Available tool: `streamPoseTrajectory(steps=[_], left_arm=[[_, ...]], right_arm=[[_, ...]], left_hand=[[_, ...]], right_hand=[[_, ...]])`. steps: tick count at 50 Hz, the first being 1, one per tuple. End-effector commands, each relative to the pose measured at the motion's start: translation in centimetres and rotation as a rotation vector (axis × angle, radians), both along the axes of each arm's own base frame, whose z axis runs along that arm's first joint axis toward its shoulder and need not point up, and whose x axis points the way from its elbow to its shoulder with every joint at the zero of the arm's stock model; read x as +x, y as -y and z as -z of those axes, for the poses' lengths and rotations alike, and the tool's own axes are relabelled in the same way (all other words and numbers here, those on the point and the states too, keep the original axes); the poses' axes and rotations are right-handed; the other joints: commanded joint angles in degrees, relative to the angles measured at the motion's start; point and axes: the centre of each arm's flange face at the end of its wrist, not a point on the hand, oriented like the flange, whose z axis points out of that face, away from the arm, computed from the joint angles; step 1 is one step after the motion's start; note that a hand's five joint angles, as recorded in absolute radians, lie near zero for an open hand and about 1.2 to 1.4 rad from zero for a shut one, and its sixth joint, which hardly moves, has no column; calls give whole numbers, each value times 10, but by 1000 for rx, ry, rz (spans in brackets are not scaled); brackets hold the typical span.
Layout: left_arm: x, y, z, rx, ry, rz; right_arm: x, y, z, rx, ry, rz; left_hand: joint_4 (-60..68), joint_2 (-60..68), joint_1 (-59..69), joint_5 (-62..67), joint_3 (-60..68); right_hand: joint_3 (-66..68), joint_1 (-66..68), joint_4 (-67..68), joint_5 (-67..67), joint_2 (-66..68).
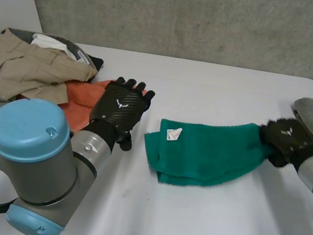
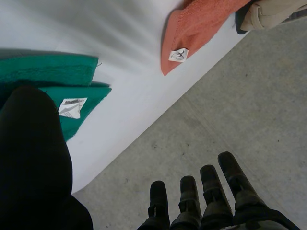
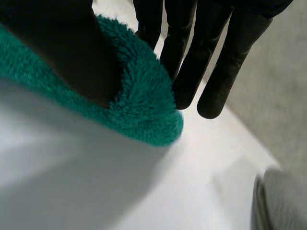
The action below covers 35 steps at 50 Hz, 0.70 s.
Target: Fold the laundry.
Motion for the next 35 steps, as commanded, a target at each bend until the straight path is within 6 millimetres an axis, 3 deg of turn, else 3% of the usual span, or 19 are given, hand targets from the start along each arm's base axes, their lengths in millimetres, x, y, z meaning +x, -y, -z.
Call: streamPoseTrajectory(steps=[1, 5, 8, 11, 14, 17, 18, 22, 23, 27, 30, 35], left_arm=[[4, -3, -4, -3, -3, -5], [7, -2, -3, -2, -1, -14], [12, 0, -3, 0, 1, -40], [15, 4, -3, 1, 2, -66], [17, 6, -2, 2, 3, -78], [16, 8, -5, -6, -5, -78], [16, 9, -6, -9, -6, -80], [13, 14, -13, -33, -24, -77], [10, 17, -19, -50, -37, -77], [-2, 23, -33, -88, -77, -62], [-13, 28, -33, -85, -108, -39], [-47, 21, -30, -24, -191, 90]], right_arm=[[83, -39, -24, -120, -19, -262], [118, -63, -8, -172, -113, -414], [153, -98, 5, -224, -179, -572], [175, -121, 21, -241, -229, -658], [178, -122, 33, -218, -245, -658], [177, -116, 24, -200, -210, -587], [177, -115, 20, -193, -189, -568], [167, -102, -11, -124, 2, -452], [157, -92, -30, -102, 94, -382], [133, -77, -67, -25, 310, -258], [119, -72, -75, 49, 390, -185], [83, -53, -65, 189, 382, 33]], left_hand=[[-13, -12, -6, -23, -16], [-13, -12, -6, -23, -16], [-13, -12, -6, -23, -16], [-13, -12, -6, -23, -16], [-14, -14, -8, -25, -17], [-16, -16, -10, -26, -19], [-16, -16, -10, -26, -19], [-14, -14, -8, -25, -17], [-13, -12, -6, -23, -16], [-4, -4, 2, -15, -7], [1, 1, 7, -10, -2], [17, 18, 24, 7, 15]], right_hand=[[122, 257, 120, 140, 132], [122, 257, 120, 140, 132], [122, 257, 120, 140, 132], [122, 257, 120, 140, 132], [122, 257, 120, 140, 132], [-350, -215, -353, -332, -340], [-436, -302, -439, -419, -427], [-491, -356, -494, -473, -482], [-539, -405, -542, -522, -530], [-578, -443, -580, -560, -568], [-578, -443, -580, -560, -568], [-578, -443, -580, -560, -568]])
